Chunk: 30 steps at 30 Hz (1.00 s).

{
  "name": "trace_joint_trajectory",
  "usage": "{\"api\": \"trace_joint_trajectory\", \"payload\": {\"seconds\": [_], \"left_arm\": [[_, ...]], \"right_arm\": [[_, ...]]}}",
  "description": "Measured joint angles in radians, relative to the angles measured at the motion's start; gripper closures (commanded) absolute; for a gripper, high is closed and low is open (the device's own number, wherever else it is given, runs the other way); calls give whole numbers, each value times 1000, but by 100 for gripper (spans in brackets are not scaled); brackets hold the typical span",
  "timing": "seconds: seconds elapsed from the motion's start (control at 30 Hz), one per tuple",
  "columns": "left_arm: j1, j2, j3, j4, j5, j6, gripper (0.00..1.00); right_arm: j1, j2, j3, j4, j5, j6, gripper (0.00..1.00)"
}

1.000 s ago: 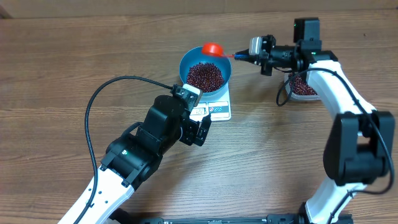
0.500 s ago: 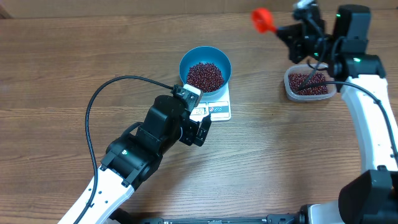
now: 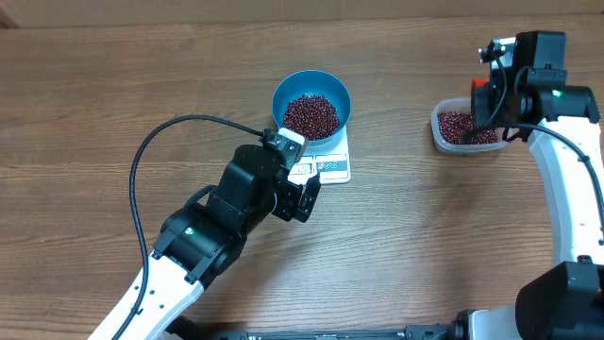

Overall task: Scoop item into bowl and weigh 150g on scale
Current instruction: 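Move the empty scoop with the right gripper back toward the bean tub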

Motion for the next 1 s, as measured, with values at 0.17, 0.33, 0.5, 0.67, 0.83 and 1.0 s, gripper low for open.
{"api": "trace_joint_trajectory", "payload": {"seconds": [0.17, 0.33, 0.5, 0.67, 0.83, 1.0], "left_arm": [[0, 0, 0, 0, 0, 0, 0], [0, 0, 0, 0, 0, 0, 0], [0, 0, 0, 0, 0, 0, 1], [0, 0, 0, 0, 0, 0, 1], [0, 0, 0, 0, 0, 0, 0], [0, 0, 0, 0, 0, 0, 1]], "right_arm": [[0, 0, 0, -60, 25, 5, 96], [0, 3, 0, -97, 33, 8, 96], [0, 50, 0, -89, 34, 9, 96], [0, 146, 0, -80, 33, 10, 96], [0, 191, 0, -74, 29, 9, 96], [1, 191, 0, -74, -9, 9, 96]]}}
